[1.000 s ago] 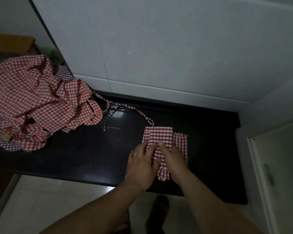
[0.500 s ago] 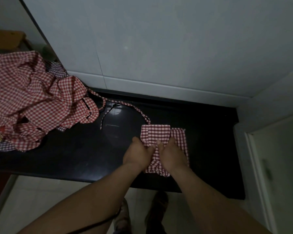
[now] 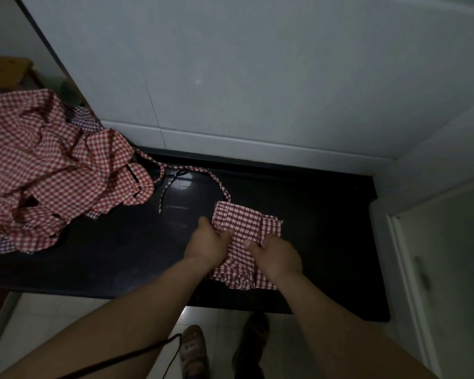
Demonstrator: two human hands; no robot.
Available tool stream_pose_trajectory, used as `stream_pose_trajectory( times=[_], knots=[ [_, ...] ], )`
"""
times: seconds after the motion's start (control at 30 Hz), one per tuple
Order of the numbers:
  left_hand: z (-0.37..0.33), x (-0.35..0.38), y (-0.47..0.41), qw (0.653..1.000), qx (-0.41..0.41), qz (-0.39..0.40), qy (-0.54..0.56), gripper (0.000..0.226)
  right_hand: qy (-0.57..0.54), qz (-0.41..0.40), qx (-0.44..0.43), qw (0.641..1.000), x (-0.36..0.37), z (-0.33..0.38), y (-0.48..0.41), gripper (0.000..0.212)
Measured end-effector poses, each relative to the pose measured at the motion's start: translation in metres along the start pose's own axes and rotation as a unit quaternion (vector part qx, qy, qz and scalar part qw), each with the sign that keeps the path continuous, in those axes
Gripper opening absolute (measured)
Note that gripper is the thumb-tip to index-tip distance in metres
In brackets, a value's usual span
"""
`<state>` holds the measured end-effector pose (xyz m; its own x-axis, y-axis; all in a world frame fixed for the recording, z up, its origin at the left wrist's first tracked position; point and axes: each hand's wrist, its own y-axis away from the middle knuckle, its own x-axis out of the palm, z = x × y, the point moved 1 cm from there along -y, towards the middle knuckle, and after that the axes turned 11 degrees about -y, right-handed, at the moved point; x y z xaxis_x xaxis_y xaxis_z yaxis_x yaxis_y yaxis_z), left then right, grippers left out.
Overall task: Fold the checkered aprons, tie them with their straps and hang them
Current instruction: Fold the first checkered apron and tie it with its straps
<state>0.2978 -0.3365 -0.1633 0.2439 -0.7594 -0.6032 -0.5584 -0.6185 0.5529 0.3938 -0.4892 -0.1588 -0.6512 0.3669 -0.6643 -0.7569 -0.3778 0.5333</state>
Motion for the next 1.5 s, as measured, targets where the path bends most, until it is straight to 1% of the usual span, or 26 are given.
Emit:
stream_pose_trajectory(
  times=[0.03,0.1,0.17,0.23,0.3,0.37,0.5,0.6,0.67,0.73,0.8,0.87,0.93,0.97,1.0,1.03,1.07,1.1,1.13,1.17,1.23,1.27,1.37,1.43,1.5],
  knots=[
    [0.000,0.000,-0.002,1.000,-0.002,0.015,0.007,0.048,-0.005,0.000,-0.001,1.000,0.000,0.000,0.000,0.047],
    [0.001,0.002,-0.004,1.000,0.002,0.027,0.014,0.049,-0.013,0.001,-0.003,1.000,-0.002,0.001,0.001,0.047],
    [-0.001,0.002,-0.002,1.000,0.010,0.015,0.009,0.044,-0.031,0.010,-0.002,0.999,-0.003,0.002,0.001,0.045],
    [-0.003,-0.001,-0.001,1.000,0.022,0.003,-0.007,0.042,-0.079,0.011,0.001,0.997,-0.004,0.000,0.002,0.039],
    [-0.003,-0.004,-0.002,1.000,0.024,0.004,-0.018,0.044,-0.102,-0.008,0.001,0.995,-0.005,-0.004,0.004,0.029],
    [-0.001,-0.008,-0.005,0.999,0.020,0.003,-0.031,0.046,-0.088,-0.034,0.006,0.995,-0.005,-0.010,0.007,0.022],
    [0.000,-0.013,-0.009,0.997,0.014,-0.005,-0.076,0.052,-0.093,-0.063,0.006,0.994,-0.003,-0.014,0.010,0.035],
    [0.001,-0.013,-0.009,0.996,0.010,-0.002,-0.088,0.053,-0.107,-0.079,0.034,0.991,-0.003,-0.012,0.008,0.039],
    [0.001,-0.013,-0.009,0.996,0.016,-0.002,-0.092,0.053,-0.113,-0.062,0.058,0.990,-0.005,-0.011,0.004,0.031],
    [0.001,-0.015,-0.008,0.994,0.024,-0.010,-0.108,0.055,-0.114,-0.026,0.074,0.990,-0.007,-0.009,0.001,0.019],
    [0.002,-0.014,-0.008,0.992,0.032,-0.019,-0.120,0.057,-0.119,-0.008,0.070,0.990,-0.010,-0.010,-0.002,0.014],
    [0.003,-0.011,-0.007,0.992,0.036,-0.027,-0.117,0.057,-0.151,-0.015,0.063,0.986,-0.011,-0.010,-0.003,0.013],
    [0.001,-0.006,-0.003,0.995,0.033,-0.032,-0.085,0.055,-0.204,-0.037,0.066,0.976,-0.013,-0.011,-0.002,0.009],
    [0.000,-0.004,0.001,0.995,0.039,-0.048,-0.078,0.056,-0.226,-0.048,0.066,0.971,-0.014,-0.010,-0.001,0.009],
    [-0.001,-0.003,0.006,0.989,0.061,-0.090,-0.096,0.061,-0.245,-0.053,0.067,0.966,-0.014,-0.010,-0.001,0.011],
    [-0.001,-0.002,0.012,0.974,0.103,-0.146,-0.137,0.070,-0.260,-0.052,0.071,0.962,-0.015,-0.009,0.000,0.014],
    [0.000,0.000,0.016,0.951,0.155,-0.193,-0.187,0.078,-0.263,-0.049,0.071,0.961,-0.014,-0.010,-0.001,0.014],
    [0.003,0.004,0.019,0.928,0.208,-0.206,-0.231,0.083,-0.255,-0.046,0.064,0.964,-0.014,-0.010,-0.001,0.012],
    [0.006,0.009,0.019,0.915,0.246,-0.182,-0.262,0.085,-0.242,-0.042,0.058,0.968,-0.013,-0.010,-0.002,0.008],
    [0.011,0.015,0.018,0.913,0.263,-0.142,-0.278,0.086,-0.231,-0.038,0.051,0.971,-0.012,-0.010,-0.003,0.006],
    [0.018,0.024,0.013,0.920,0.250,-0.072,-0.294,0.088,-0.213,-0.035,0.034,0.976,-0.009,-0.009,-0.004,0.011],
    [0.019,0.028,0.012,0.921,0.244,-0.062,-0.297,0.088,-0.210,-0.035,0.030,0.977,-0.008,-0.009,-0.005,0.013],
    [0.013,0.032,0.016,0.917,0.248,-0.072,-0.304,0.086,-0.208,-0.026,0.024,0.977,-0.006,-0.011,-0.008,0.013],
    [0.014,0.034,0.018,0.908,0.264,-0.078,-0.317,0.081,-0.195,-0.012,0.010,0.981,-0.007,-0.011,-0.009,0.013],
    [0.015,0.038,0.016,0.897,0.269,-0.056,-0.348,0.079,-0.182,0.006,-0.003,0.983,-0.010,-0.012,-0.009,0.012]
  ],
)
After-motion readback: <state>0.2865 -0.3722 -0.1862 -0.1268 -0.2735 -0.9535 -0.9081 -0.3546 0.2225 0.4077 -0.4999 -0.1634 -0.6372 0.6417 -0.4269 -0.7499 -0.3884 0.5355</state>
